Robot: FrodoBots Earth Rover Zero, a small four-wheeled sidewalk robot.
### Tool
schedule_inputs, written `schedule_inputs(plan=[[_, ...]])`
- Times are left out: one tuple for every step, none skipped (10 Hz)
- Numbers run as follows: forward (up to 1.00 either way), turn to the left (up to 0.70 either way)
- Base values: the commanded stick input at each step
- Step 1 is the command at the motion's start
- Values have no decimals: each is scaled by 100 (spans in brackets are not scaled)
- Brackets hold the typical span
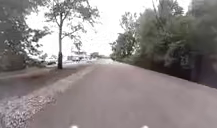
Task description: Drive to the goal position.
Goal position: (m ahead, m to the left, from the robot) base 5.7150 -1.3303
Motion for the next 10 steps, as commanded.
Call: schedule_inputs(plan=[[70, 0], [70, 0], [70, 0], [70, 0], [70, 0], [70, 0], [70, 0], [70, 0], [70, 0], [70, 0]])
